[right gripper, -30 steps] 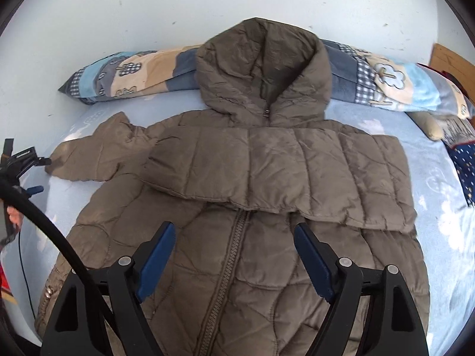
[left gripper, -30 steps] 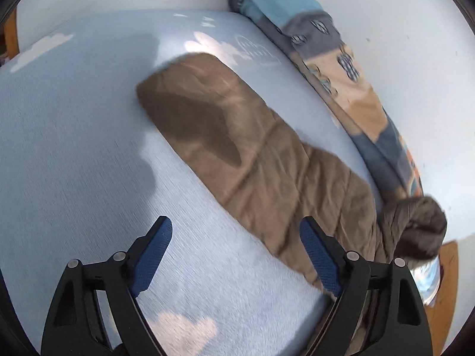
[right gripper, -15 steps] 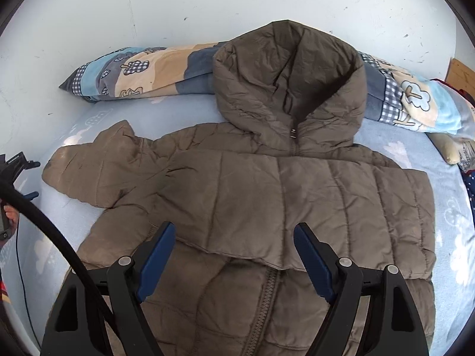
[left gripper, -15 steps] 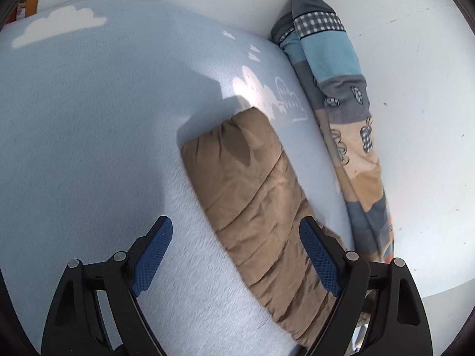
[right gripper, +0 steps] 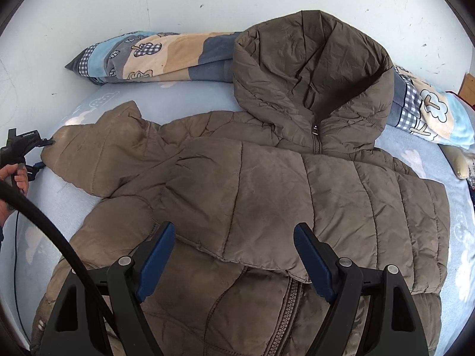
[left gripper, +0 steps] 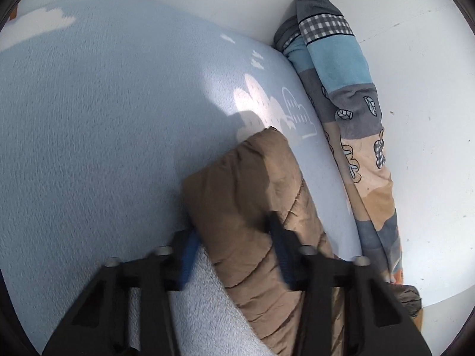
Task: Fold large clothes
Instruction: 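Grasp the other sleeve cuff with the left tool and lift it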
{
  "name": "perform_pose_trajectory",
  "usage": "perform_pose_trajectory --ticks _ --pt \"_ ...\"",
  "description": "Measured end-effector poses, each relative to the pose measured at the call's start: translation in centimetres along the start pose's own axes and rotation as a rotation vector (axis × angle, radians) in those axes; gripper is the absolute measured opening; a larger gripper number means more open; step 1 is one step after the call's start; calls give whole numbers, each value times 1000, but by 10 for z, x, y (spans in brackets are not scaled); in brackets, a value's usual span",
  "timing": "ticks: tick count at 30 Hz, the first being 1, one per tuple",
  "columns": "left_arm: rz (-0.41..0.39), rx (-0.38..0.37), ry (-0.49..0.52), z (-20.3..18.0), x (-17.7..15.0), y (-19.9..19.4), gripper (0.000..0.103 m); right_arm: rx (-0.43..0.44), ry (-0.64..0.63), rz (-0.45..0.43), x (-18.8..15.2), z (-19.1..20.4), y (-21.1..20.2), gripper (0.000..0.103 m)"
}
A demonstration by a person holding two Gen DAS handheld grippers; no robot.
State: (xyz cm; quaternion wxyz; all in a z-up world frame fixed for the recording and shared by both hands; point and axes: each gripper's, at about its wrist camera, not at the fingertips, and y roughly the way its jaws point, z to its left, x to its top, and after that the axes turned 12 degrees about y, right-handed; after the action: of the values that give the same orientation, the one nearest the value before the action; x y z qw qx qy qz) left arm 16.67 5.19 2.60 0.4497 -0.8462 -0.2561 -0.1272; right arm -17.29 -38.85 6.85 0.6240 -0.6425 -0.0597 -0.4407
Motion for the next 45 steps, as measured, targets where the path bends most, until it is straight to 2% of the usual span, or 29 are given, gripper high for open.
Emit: perform_pose_trajectory --ticks 2,5,9,12,15,20,25,31,36,41,45 --pt "-29 -7 17 -4 -1 -5 19 -8 13 1 4 -2 5 86" --pt "-87 -15 71 -20 -3 -20 18 -15 35 10 12 -4 17 86" --pt "-139 -33 182 -56 -1 -47 16 -33 42 84 15 -5 43 86" --pt "-177 -55 268 -89 -1 -70 16 -41 33 112 14 -4 46 86" --pt "-207 -98 358 -127 -3 -96 15 -10 68 106 15 -9 32 86" --pt "-234 -163 448 -189 -12 -136 15 5 102 61 12 -21 -8 86" --pt "-229 -223 548 -253 -33 -166 15 22 148 27 4 -45 -61 86" --pt "-198 -313 641 -329 -81 -192 15 33 228 3 -15 -83 -119 86" --pt "-156 -389 708 -388 -137 -203 15 50 340 -30 -29 -123 -140 86" --pt "-81 -447 756 -436 -207 -192 15 48 457 -50 -29 -174 -151 86" --pt "-1 -463 794 -466 -266 -164 15 33 521 -87 -29 -211 -163 86"
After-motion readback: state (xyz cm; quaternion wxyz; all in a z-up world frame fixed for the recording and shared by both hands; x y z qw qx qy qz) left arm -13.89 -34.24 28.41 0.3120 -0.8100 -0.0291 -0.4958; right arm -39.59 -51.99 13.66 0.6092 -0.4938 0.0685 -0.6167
